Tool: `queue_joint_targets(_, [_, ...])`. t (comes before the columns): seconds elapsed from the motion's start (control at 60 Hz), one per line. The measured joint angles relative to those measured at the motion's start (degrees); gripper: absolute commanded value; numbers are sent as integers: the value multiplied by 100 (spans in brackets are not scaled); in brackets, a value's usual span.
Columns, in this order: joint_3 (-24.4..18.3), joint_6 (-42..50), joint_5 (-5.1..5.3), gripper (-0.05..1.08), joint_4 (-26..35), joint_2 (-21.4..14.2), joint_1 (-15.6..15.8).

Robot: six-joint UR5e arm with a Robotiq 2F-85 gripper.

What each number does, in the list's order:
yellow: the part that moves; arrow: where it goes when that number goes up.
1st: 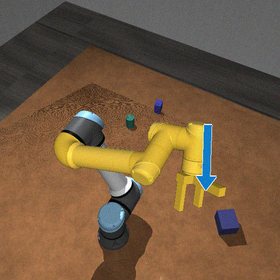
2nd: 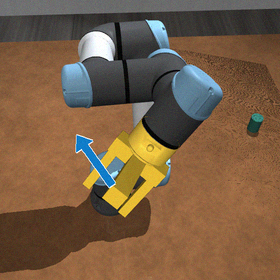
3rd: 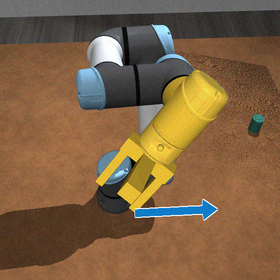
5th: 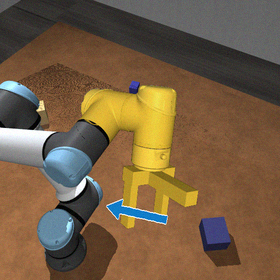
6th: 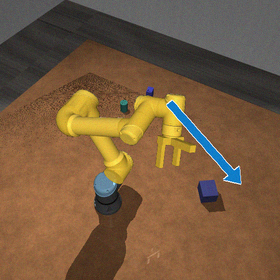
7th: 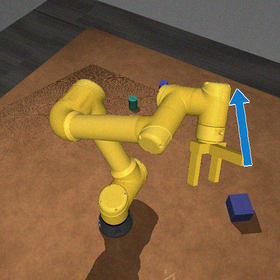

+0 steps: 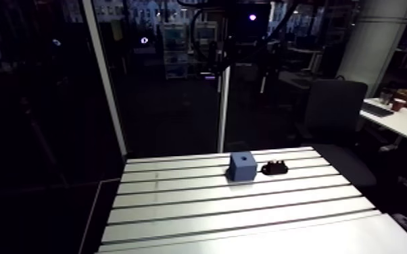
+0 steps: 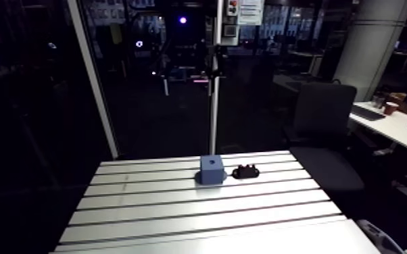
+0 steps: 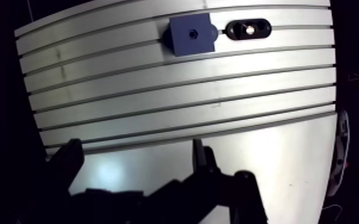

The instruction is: Pick up the M10 bolt and insert it into the hex recess until seated.

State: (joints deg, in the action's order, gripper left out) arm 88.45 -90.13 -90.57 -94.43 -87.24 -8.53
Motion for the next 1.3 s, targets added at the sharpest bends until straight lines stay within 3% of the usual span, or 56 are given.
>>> queue_joint_targets(0.35, [-323,-519,-48,0,37,340,-396])
queue_joint_targets(1.3, [-260,-1077,-91,1,-463,588,-628])
